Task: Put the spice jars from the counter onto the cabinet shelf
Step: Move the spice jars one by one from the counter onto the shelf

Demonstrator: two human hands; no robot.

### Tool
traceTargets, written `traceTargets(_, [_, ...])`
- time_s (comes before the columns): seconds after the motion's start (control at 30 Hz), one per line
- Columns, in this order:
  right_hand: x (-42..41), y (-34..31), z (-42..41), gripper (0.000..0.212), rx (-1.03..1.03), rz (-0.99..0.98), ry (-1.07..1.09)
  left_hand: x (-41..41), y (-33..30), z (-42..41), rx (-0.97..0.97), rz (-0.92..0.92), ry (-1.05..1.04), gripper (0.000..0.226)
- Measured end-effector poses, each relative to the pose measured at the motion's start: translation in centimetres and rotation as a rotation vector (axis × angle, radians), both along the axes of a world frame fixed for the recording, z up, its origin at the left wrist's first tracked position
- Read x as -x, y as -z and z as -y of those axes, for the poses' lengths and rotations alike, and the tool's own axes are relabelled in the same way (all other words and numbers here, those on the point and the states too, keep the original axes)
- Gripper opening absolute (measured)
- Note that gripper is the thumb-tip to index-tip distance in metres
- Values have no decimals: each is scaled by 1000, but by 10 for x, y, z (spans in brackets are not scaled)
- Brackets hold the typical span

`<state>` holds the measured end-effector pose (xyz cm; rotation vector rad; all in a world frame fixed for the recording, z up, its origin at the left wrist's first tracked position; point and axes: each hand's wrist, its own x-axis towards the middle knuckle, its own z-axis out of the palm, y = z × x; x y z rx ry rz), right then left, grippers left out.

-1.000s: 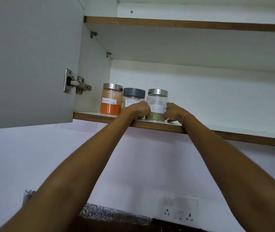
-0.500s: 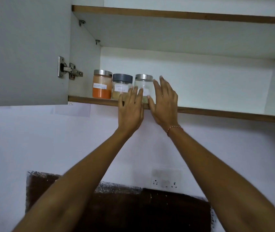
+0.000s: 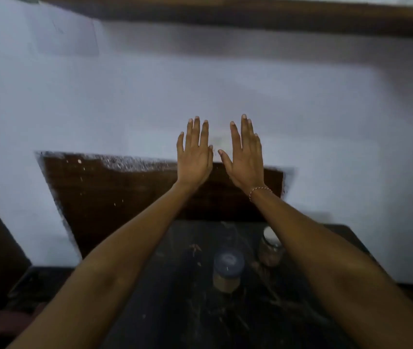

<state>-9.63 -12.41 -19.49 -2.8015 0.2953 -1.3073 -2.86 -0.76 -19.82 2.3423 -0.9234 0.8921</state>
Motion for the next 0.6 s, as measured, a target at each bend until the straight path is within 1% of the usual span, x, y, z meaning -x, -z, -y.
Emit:
traceTargets(0.2, [71, 104, 2, 69, -78, -211, 29, 69, 105, -2, -123, -172, 89, 55])
traceTargets(0.33, [106, 164, -6, 71, -157, -400, -8, 97, 167, -8, -251, -355, 143, 56])
traceTargets(0.43, [123, 203, -8, 75, -221, -585, -45, 104, 207, -13, -319, -551, 244, 56])
traceTargets(0.5, [127, 221, -8, 81, -297, -672, -72, 104, 229, -16, -360, -689, 254, 60])
traceTargets(0.57, [127, 234, -6, 88, -378, -726, -70, 105, 247, -15, -312, -868, 227, 65])
traceTargets(0.6, [125, 238, -5, 91, -427, -747, -70, 107, 253, -14, -219, -1001, 227, 67])
